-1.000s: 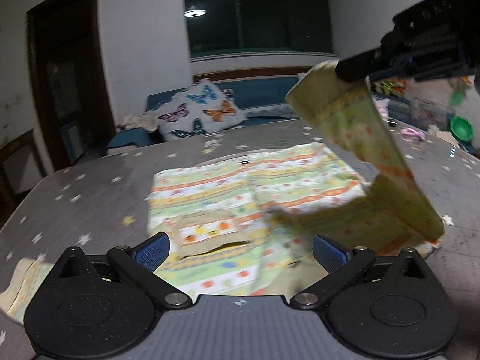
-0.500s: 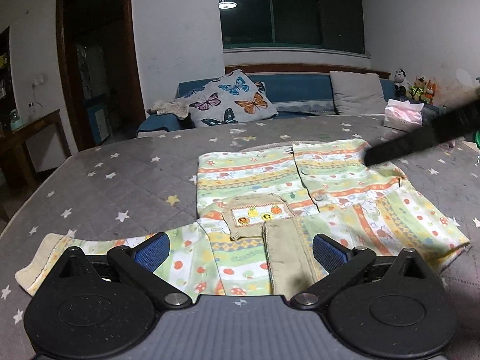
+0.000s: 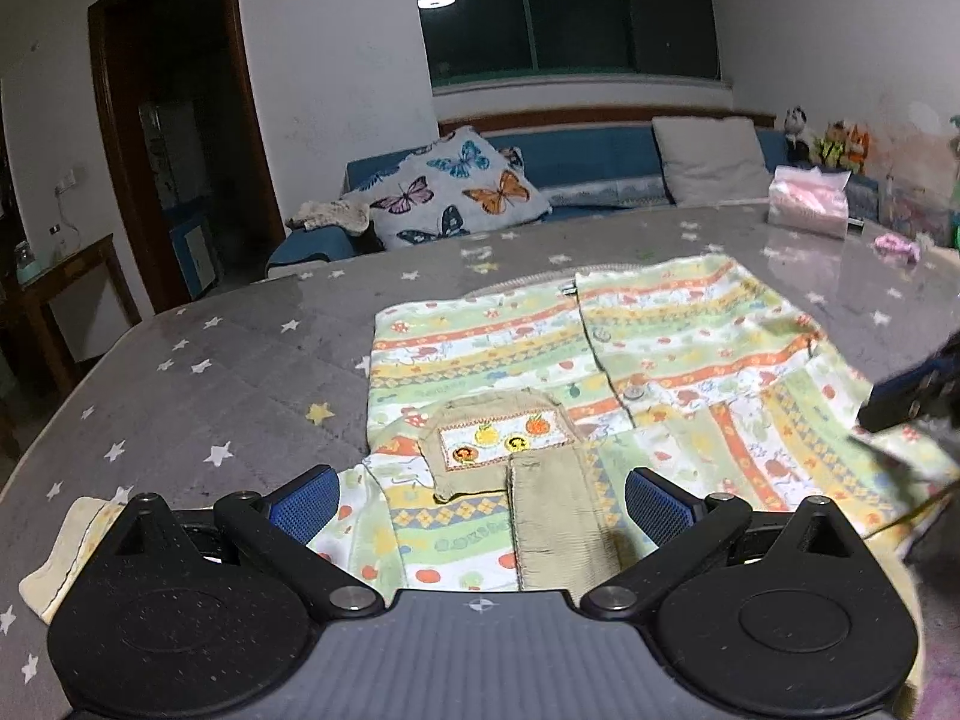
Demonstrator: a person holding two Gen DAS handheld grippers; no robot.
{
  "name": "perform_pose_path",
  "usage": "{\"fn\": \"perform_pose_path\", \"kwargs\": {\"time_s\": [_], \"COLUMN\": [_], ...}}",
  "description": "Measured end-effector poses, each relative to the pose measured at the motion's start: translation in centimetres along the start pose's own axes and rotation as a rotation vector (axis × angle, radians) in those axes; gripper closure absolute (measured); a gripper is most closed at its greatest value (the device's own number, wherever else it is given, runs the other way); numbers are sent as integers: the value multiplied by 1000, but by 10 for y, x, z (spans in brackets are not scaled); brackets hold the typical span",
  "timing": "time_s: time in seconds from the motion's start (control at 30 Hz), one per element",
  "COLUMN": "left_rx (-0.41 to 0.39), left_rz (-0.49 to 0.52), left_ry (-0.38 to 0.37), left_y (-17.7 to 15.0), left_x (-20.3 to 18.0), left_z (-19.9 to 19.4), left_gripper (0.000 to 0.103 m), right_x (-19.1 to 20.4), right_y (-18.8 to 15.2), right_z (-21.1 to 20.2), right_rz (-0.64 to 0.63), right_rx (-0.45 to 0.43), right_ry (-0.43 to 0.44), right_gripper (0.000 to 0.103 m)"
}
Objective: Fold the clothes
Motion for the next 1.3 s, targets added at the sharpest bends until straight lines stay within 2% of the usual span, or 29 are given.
{"fn": "perform_pose_path", "kwargs": {"time_s": [0.13,0.27,0.4,0.5,0.83,1.03,1.23,1.27,1.3], "left_rx": [25,45,51,55,59,59,45,45,46], "left_rz": [24,30,23,17,6,-4,-28,-33,-38], "left_ry": [21,19,9,3,-13,-19,11,23,35], "left_y": [-2,-6,-7,-8,-5,-3,-1,-2,-3], "left_x": [-3,-3,-4,-5,-2,3,18,22,25], "left_z": [11,18,21,24,26,24,16,15,14], "left_gripper": [0,0,0,0,0,0,0,0,0], "right_x": [-1,-5,-13,-22,-44,-67,-79,-75,-71], "right_y": [7,12,35,55,108,128,139,139,138], "right_z": [10,18,13,21,84,118,114,108,103], "right_rz": [6,10,20,47,65,95,108,84,60], "right_rx": [2,16,-52,-71,-75,-65,-84,-83,-83], "right_ry": [15,14,-25,-31,-62,-121,-162,-161,-159], "right_gripper": [73,74,74,74,74,74,73,72,66]}}
Point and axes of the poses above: each gripper's, at about its wrist camera, not at the fingertips, and z roughly the way its jaws point, x to its left, y to its top, the point moved 4 cm from there along z, roughly the way its jaws point, and after that the axes turned 10 degrees about z, right-handed, at the moved point
